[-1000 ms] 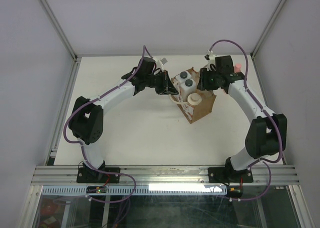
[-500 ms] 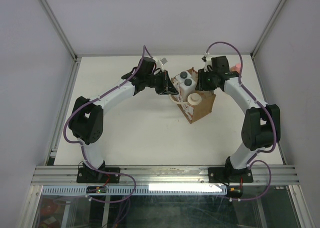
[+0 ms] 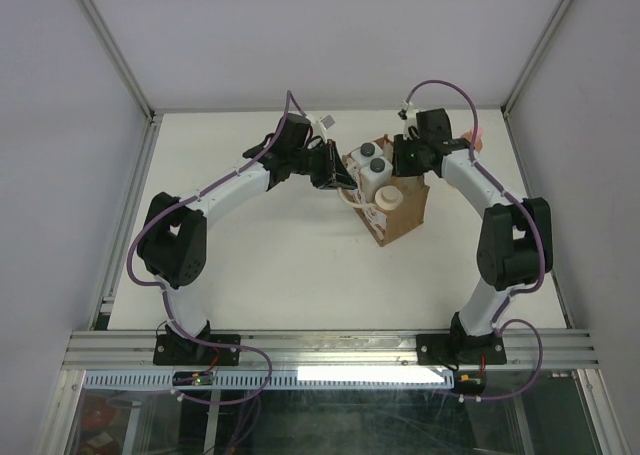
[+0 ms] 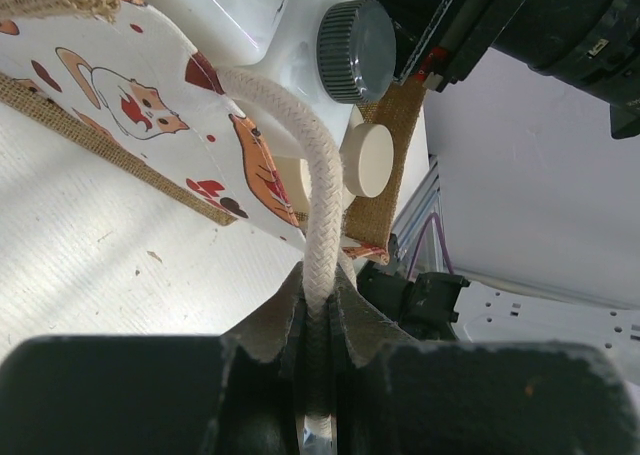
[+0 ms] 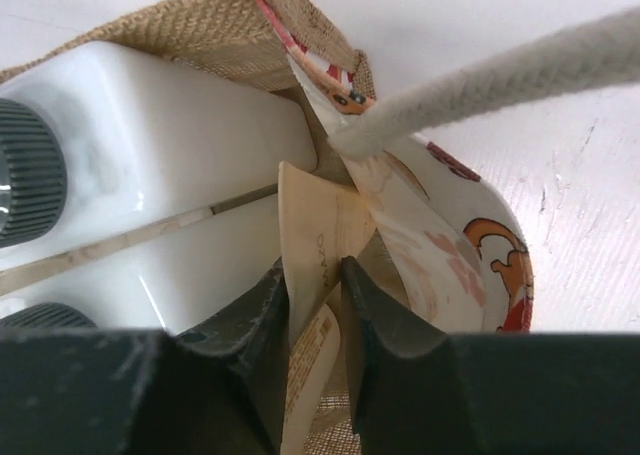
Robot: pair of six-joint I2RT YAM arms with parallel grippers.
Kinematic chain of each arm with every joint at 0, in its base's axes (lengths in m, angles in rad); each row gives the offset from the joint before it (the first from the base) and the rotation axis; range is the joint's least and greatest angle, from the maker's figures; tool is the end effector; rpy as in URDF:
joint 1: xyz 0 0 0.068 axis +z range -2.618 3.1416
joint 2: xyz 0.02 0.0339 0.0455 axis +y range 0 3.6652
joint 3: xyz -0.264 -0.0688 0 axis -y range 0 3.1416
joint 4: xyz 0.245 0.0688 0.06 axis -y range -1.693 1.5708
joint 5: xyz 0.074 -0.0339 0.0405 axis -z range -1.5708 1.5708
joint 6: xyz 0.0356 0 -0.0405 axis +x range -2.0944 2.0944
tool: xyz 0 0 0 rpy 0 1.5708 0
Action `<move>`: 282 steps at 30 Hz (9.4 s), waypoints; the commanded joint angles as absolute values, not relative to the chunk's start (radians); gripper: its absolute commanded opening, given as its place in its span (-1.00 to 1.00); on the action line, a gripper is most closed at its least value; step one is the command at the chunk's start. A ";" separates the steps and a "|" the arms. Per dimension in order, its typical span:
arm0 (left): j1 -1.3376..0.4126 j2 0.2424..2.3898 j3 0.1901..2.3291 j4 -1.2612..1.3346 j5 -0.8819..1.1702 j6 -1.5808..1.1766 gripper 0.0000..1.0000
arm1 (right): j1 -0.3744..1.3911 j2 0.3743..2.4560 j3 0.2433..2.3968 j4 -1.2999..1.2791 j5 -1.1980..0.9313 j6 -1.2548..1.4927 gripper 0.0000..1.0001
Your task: Take the personal care products out of the canvas bag
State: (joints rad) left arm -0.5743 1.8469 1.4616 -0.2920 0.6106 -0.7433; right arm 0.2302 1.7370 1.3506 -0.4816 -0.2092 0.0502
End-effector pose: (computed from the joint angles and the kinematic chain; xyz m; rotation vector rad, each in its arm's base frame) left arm 0.3432 -0.2464 0.2664 0.1623 2.4802 -1.3332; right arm 0.3718 0.0947 0.2541 -0.3138 2.4295 0.3799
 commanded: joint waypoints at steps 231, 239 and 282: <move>-0.575 1.790 1.321 -0.164 0.668 -0.799 -1.00 | 0.525 1.385 1.369 -0.628 0.233 0.078 -1.00; -0.575 1.811 1.344 -0.162 0.678 -0.802 -1.00 | 0.524 1.402 1.444 -0.706 0.249 0.109 -1.00; -0.575 1.856 1.408 -0.219 0.727 -0.740 -1.00 | 0.131 1.295 1.651 -0.976 0.326 0.167 -1.00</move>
State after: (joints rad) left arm -0.5747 1.8572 1.3640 -0.2195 0.6991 -0.7650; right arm 0.2173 1.3903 1.7298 -1.1580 0.3023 0.1696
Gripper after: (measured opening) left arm 0.044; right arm 0.429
